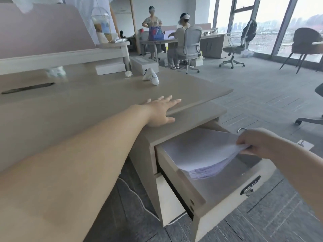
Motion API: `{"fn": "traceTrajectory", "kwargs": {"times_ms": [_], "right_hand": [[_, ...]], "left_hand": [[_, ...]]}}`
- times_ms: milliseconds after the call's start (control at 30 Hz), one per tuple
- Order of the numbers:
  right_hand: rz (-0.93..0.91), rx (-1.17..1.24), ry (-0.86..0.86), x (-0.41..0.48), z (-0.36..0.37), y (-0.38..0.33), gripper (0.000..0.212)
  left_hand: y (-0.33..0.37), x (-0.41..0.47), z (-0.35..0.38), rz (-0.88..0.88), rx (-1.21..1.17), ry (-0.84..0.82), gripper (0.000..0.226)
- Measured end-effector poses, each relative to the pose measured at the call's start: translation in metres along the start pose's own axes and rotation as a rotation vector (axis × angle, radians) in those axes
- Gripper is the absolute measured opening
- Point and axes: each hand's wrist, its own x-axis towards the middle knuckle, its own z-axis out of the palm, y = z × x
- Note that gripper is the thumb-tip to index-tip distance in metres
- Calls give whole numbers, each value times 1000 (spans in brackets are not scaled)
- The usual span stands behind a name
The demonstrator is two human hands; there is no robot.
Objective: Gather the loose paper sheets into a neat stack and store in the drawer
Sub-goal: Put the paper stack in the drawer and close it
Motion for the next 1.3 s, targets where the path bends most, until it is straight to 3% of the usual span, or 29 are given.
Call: {"fn": "traceTrajectory", "kwargs": {"times_ms": [167, 400, 467, 600, 733, 833, 967, 1167, 1233, 1300], "right_hand": [[38, -127, -22, 24, 26, 7, 21], [43, 1, 34, 18, 38, 13, 15], [-42, -40, 149, 9, 40, 14, 11], [-279, -530, 294, -29, 34, 20, 29], [-442, -534, 325, -75, 38, 45, 47], [-550, -737, 373, -80, 49, 72, 46], [-561, -684, 477, -68, 60, 68, 47], [-671, -612, 501, -32, 94, 48, 45], [-770, -466, 410, -23, 106, 38, 51], [-850, -305, 193, -20, 112, 28, 59]], "left_hand": [[-1, 10, 2, 13, -45, 12, 71], [1, 10, 1, 15, -29, 47, 71], [2, 9, 1, 8, -28, 54, 70], [5, 6, 0, -4, -24, 53, 67], [5, 6, -1, -11, -28, 50, 67], [6, 4, -1, -5, -31, 52, 67], [4, 5, 0, 2, -34, 58, 67], [1, 9, 0, 15, -38, 48, 68], [1, 9, 0, 22, -48, 38, 68], [1, 9, 0, 26, -58, 29, 68]]}}
